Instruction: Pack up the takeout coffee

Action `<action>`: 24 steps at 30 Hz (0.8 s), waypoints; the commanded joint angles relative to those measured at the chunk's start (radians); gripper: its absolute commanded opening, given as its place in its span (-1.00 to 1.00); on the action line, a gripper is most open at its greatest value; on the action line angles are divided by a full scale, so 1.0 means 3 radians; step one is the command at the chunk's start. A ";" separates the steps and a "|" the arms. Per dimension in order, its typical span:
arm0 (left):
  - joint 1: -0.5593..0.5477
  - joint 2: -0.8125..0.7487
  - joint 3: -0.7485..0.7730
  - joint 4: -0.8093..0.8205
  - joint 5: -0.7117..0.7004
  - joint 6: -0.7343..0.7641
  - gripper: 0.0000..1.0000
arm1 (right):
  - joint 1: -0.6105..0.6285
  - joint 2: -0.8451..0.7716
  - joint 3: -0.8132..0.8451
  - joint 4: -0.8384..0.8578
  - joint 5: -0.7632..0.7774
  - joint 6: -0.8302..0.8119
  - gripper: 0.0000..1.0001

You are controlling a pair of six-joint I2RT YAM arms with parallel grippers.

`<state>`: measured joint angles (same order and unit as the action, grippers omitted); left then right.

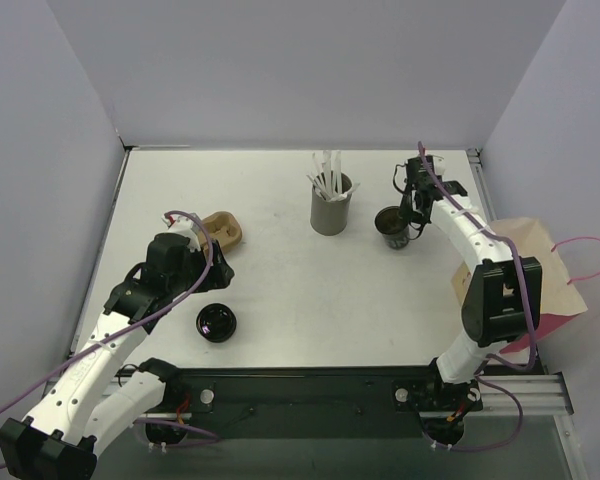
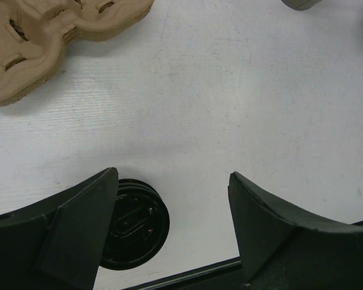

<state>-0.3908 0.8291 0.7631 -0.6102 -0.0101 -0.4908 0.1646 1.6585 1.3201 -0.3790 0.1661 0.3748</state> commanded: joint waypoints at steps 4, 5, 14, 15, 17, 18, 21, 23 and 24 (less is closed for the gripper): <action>-0.0006 0.0013 0.0013 0.0024 0.0034 0.0005 0.66 | -0.0134 -0.0210 -0.0258 0.0041 0.0029 0.0101 -1.00; -0.0006 0.0018 0.0008 0.0035 0.0034 0.0005 0.66 | -0.0145 -0.0236 -0.0284 0.0097 -0.0037 0.0085 -1.00; -0.0006 0.0028 0.0018 0.0029 0.0034 0.0005 0.66 | -0.0252 -0.0374 -0.0330 0.0246 -0.0282 0.0177 -1.00; -0.0011 0.0023 0.0018 0.0024 0.0034 0.0000 0.66 | -0.0267 -0.0384 -0.0345 0.0261 -0.0349 0.0182 -1.00; -0.0006 0.0018 0.0013 0.0029 0.0034 0.0000 0.66 | -0.0278 -0.0415 -0.0351 0.0297 -0.0385 0.0198 -1.00; -0.0011 0.0023 0.0013 0.0029 0.0034 0.0000 0.66 | -0.0298 -0.0420 -0.0366 0.0297 -0.0405 0.0208 -1.00; -0.0006 0.0028 0.0018 0.0024 0.0034 0.0000 0.66 | -0.0339 -0.0430 -0.0391 0.0312 -0.0436 0.0238 -1.00; -0.0006 0.0023 0.0018 0.0024 0.0034 0.0000 0.66 | -0.0349 -0.0440 -0.0453 0.0363 -0.0513 0.0244 -1.00; -0.0006 0.0023 0.0018 0.0024 0.0034 0.0000 0.66 | -0.0359 -0.0446 -0.0473 0.0384 -0.0528 0.0239 -1.00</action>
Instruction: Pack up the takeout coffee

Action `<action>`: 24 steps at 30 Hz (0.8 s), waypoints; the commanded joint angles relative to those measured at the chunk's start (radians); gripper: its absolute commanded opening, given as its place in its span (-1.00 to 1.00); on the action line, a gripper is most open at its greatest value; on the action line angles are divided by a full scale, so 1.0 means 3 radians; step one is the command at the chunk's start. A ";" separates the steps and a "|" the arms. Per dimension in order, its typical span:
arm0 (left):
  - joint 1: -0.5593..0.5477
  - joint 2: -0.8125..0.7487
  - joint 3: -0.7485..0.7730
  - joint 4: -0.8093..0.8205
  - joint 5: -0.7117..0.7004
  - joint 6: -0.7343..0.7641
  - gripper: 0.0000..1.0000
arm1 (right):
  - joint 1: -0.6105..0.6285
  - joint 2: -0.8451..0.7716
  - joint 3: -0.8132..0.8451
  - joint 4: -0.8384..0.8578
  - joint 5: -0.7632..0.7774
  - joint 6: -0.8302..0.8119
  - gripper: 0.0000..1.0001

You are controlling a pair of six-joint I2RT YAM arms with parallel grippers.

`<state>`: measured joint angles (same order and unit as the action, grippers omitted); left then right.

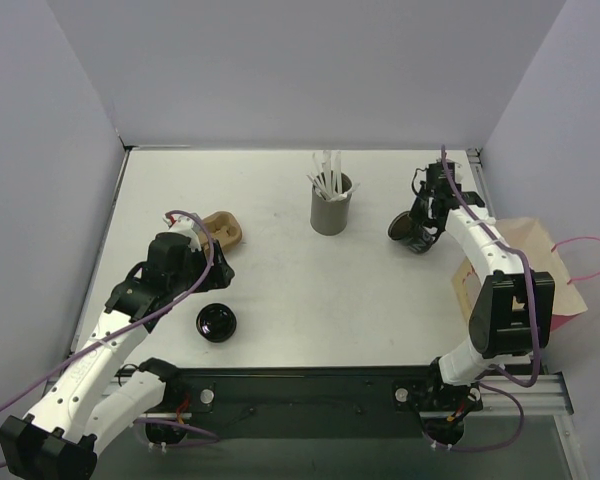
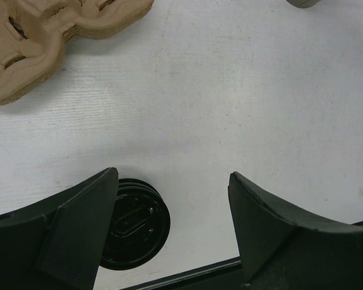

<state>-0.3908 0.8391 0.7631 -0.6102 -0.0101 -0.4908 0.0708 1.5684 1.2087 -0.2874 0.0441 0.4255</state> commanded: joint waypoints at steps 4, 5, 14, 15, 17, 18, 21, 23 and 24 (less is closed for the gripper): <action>-0.0006 0.0000 0.0013 0.0024 0.0034 0.0000 0.66 | -0.0047 -0.0161 -0.0117 0.0130 -0.0229 0.0054 -1.00; -0.0006 0.0005 0.0018 0.0019 0.0034 0.0000 0.66 | -0.0042 -0.0161 -0.0112 0.0130 -0.0229 0.0054 -1.00; -0.0006 -0.0005 0.0023 0.0024 0.0034 0.0010 0.66 | -0.0057 -0.0207 -0.0097 0.0125 -0.0331 0.0054 -1.00; -0.0006 -0.0015 0.0033 0.0035 0.0110 0.0020 0.66 | -0.0047 -0.0212 -0.0107 0.0125 -0.0346 0.0059 -1.00; -0.0006 -0.0036 0.0023 0.0091 0.0253 0.0066 0.66 | -0.0047 -0.0258 -0.0122 0.0120 -0.0362 0.0059 -1.00; -0.0006 -0.0041 0.0023 0.0111 0.0299 0.0086 0.66 | -0.0052 -0.0278 -0.0143 0.0115 -0.0387 0.0054 -1.00; -0.0011 -0.0041 0.0064 0.0137 0.0346 0.0138 0.64 | -0.0062 -0.0365 -0.0184 0.0120 -0.0453 0.0064 -1.00; -0.0006 -0.0041 0.0110 0.0142 0.0346 0.0143 0.62 | -0.0062 -0.0447 -0.0214 0.0120 -0.0484 0.0064 -1.00; -0.0011 -0.0041 0.0120 0.0147 0.0351 0.0143 0.61 | -0.0087 -0.0478 -0.0230 0.0115 -0.0494 0.0080 -1.00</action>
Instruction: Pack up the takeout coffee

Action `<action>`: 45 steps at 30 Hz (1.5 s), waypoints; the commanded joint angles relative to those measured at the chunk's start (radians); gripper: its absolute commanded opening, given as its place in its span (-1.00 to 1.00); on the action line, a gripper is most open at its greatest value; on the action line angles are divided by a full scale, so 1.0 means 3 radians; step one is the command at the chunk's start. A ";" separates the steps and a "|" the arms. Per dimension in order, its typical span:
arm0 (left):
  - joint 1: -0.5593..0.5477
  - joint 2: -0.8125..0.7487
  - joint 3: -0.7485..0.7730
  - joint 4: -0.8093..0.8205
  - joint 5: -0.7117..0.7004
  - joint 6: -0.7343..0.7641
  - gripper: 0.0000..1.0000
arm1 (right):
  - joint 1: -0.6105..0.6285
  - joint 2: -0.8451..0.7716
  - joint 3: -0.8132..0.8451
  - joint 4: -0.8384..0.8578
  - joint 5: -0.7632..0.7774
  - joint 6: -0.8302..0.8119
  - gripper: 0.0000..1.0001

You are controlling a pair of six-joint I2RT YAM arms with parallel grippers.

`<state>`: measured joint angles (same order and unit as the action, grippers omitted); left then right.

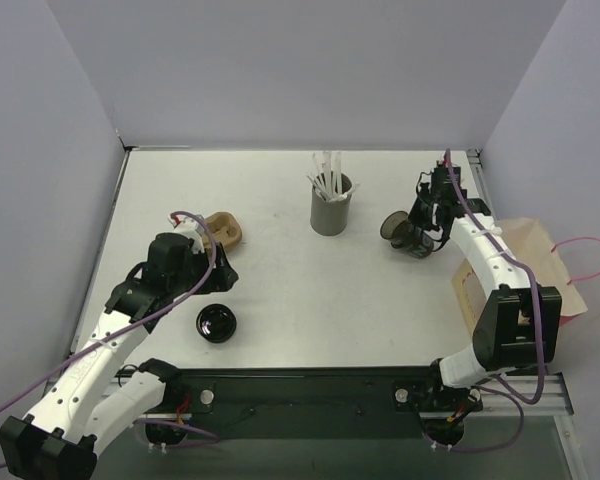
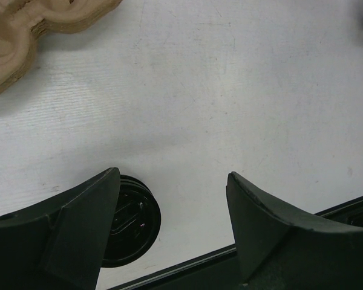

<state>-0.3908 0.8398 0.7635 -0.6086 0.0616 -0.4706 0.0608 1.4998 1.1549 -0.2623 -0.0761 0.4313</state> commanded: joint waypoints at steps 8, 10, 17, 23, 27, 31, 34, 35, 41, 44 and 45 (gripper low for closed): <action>-0.0042 -0.0013 0.0160 0.0188 0.0086 0.0106 0.60 | -0.0295 -0.0443 -0.0189 0.0061 -0.0227 0.0127 -1.00; -0.0047 -0.0008 0.0145 0.0203 0.0086 0.0106 0.60 | -0.0351 -0.0469 -0.0204 0.0061 -0.0222 0.0147 -1.00; -0.0057 -0.0013 0.0129 0.0193 0.0045 0.0142 0.60 | -0.0489 -0.0556 -0.0235 0.0071 -0.0257 0.0188 -1.00; -0.0057 -0.0002 0.0139 0.0178 0.0040 0.0157 0.60 | -0.0550 -0.0637 -0.0214 0.0061 -0.0283 0.0209 -1.00; -0.0057 -0.0023 0.0134 0.0173 0.0025 0.0173 0.60 | -0.0586 -0.0694 -0.0230 0.0056 -0.0283 0.0229 -1.00; -0.0057 -0.0023 0.0129 0.0168 0.0030 0.0173 0.60 | -0.0602 -0.0740 -0.0214 0.0046 -0.0268 0.0229 -1.00; -0.0057 -0.0018 0.0129 0.0162 0.0030 0.0173 0.60 | -0.0607 -0.0776 -0.0189 0.0031 -0.0263 0.0234 -1.00; -0.0057 -0.0023 0.0124 0.0162 0.0030 0.0178 0.60 | -0.0607 -0.0796 -0.0179 0.0010 -0.0258 0.0235 -1.00; -0.0057 -0.0033 0.0129 0.0157 0.0020 0.0173 0.60 | -0.0617 -0.0852 -0.0102 -0.0071 -0.0258 0.0219 -1.00; -0.0057 -0.0028 0.0124 0.0157 0.0020 0.0173 0.60 | -0.0612 -0.0868 -0.0081 -0.0118 -0.0298 0.0209 -1.00; -0.0057 -0.0023 0.0129 0.0162 0.0015 0.0173 0.60 | -0.0612 -0.0878 -0.0076 -0.0128 -0.0329 0.0204 -1.00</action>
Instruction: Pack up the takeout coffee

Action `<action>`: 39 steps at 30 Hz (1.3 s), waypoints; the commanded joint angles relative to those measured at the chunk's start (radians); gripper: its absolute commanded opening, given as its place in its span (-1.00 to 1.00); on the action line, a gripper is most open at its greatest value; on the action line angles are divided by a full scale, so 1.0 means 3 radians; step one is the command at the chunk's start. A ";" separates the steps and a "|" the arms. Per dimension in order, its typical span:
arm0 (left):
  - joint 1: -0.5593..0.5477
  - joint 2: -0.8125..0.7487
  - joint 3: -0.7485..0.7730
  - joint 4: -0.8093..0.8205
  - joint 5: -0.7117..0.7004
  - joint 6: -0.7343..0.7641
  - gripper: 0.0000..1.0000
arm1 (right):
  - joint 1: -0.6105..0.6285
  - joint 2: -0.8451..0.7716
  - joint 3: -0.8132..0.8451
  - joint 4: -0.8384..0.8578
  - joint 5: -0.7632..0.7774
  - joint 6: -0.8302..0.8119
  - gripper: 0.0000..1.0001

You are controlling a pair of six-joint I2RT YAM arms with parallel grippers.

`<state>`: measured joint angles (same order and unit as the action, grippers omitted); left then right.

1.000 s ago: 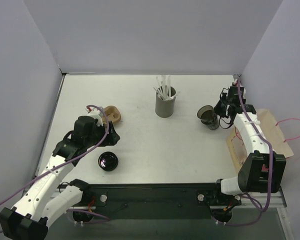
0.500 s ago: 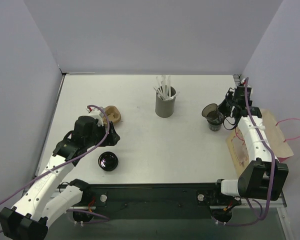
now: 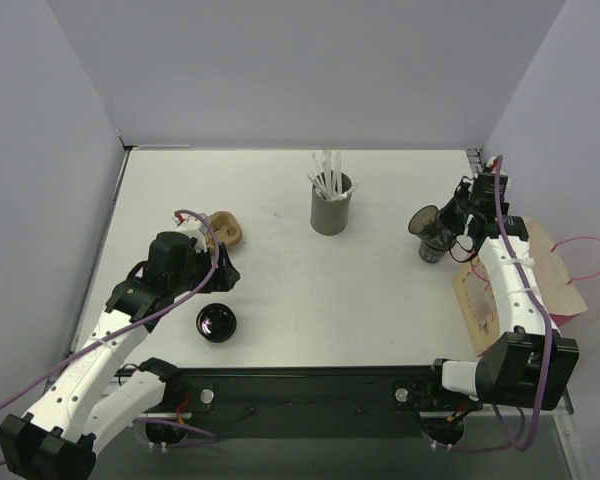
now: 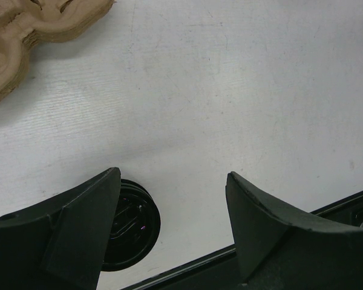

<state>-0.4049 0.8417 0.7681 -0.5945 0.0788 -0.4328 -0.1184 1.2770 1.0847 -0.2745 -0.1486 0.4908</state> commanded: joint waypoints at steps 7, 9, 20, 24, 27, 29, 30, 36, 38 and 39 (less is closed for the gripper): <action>-0.0021 0.0001 0.0160 0.0121 -0.0038 0.0026 0.59 | 0.0098 -0.0248 0.0163 -0.0189 -0.0149 -0.0010 -1.00; -0.0031 0.0027 0.0196 0.0121 -0.0032 0.0021 0.59 | 0.0205 -0.0268 0.0178 -0.0210 -0.0139 -0.0020 -1.00; -0.0271 0.0405 0.0563 0.0243 -0.0012 -0.0132 0.57 | 0.0886 -0.0457 0.0030 -0.0246 0.0452 -0.0035 -0.96; -0.0307 0.0441 0.0610 0.0162 -0.0119 -0.0020 0.57 | 0.0881 -0.0407 0.0163 -0.0373 0.1015 -0.0199 -0.59; -0.0307 0.0426 0.0615 0.0075 -0.0237 0.0133 0.58 | 0.0830 -0.0208 0.0352 -0.0491 0.1068 -0.0464 -0.48; -0.0307 0.0416 0.0605 0.0029 -0.0237 0.0195 0.58 | 0.0763 -0.0018 0.0469 -0.0542 0.1002 -0.0607 -0.44; -0.0307 0.0411 0.0595 0.0023 -0.0308 0.0251 0.59 | 0.0743 0.0048 0.0505 -0.0608 0.0910 -0.0654 -0.39; -0.0307 0.0354 0.0503 -0.0012 -0.0359 0.0404 0.59 | 0.0589 0.0554 0.0735 -0.0792 0.0669 -0.0940 -0.28; -0.0307 0.0308 0.0411 0.0023 -0.0375 0.0405 0.59 | 0.0548 0.0718 0.0787 -0.0849 0.0608 -0.0966 -0.28; -0.0307 0.0293 0.0390 0.0028 -0.0365 0.0405 0.60 | 0.0513 0.0759 0.0822 -0.0864 0.0577 -0.0976 -0.30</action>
<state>-0.4957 0.9653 0.8982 -0.6006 -0.0082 -0.3477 0.0654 1.4548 1.2716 -0.4591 0.0612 0.2554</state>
